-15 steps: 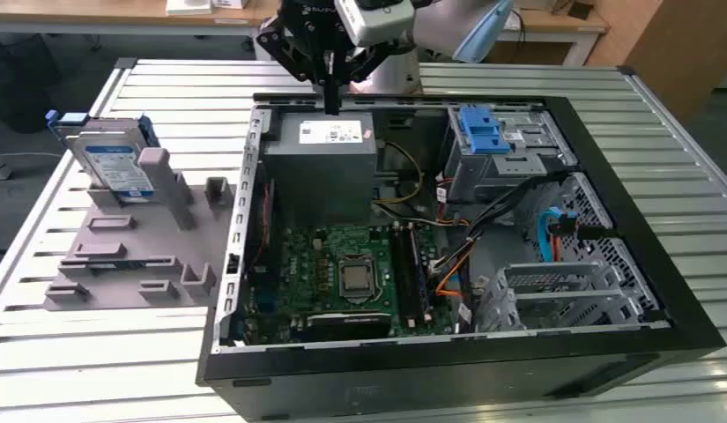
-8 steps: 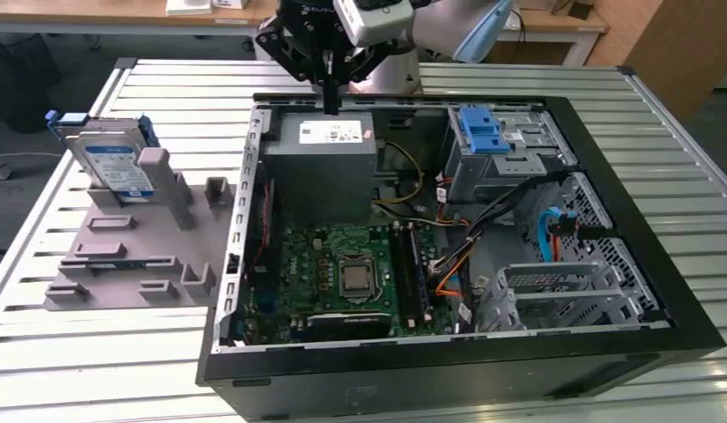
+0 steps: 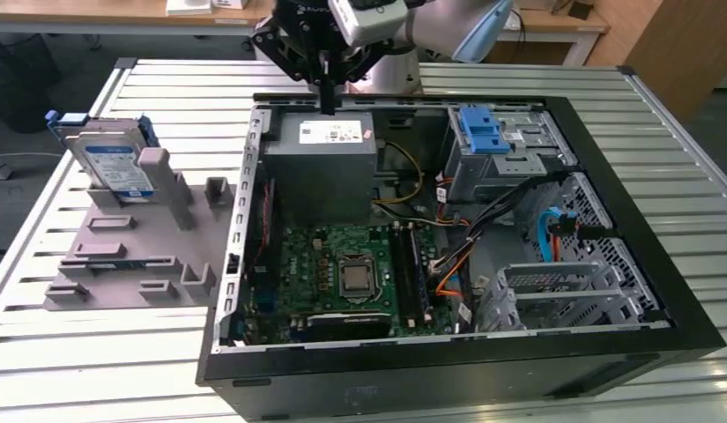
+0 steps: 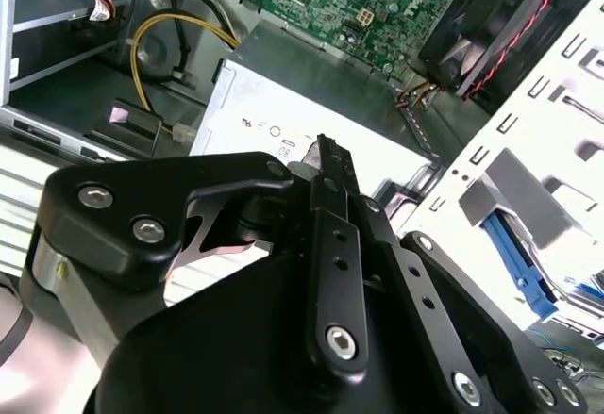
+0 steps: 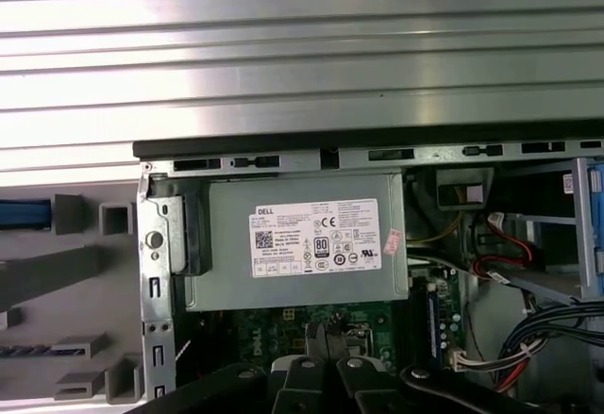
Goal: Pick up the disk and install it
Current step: 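Reach for the disk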
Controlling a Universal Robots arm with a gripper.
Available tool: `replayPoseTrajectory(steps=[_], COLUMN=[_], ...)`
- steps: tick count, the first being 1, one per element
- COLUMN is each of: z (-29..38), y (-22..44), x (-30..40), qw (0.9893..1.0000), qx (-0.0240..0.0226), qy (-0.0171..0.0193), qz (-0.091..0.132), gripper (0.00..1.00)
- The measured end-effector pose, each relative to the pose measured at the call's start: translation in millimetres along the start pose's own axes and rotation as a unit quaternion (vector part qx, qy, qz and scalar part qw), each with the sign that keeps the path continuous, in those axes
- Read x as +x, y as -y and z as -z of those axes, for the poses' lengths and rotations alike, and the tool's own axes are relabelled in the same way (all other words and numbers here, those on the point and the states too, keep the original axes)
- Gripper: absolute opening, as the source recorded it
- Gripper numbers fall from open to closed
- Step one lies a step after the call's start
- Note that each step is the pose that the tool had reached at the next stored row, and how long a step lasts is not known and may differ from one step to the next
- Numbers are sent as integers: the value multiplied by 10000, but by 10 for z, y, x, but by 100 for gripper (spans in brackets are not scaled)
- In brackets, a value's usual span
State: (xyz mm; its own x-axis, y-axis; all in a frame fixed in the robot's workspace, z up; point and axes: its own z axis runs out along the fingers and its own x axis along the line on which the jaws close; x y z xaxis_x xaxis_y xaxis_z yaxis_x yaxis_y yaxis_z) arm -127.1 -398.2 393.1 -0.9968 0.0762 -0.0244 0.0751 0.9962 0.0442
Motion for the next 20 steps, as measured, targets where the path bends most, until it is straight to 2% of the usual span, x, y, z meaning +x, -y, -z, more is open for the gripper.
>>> replayPoseTrajectory(steps=[12,20], z=[-4,-4], y=[-5,-4], x=[43,49], qw=[10000,10000], qx=[-1,0], qy=[1,0], qz=[0,0], gripper=[11,11])
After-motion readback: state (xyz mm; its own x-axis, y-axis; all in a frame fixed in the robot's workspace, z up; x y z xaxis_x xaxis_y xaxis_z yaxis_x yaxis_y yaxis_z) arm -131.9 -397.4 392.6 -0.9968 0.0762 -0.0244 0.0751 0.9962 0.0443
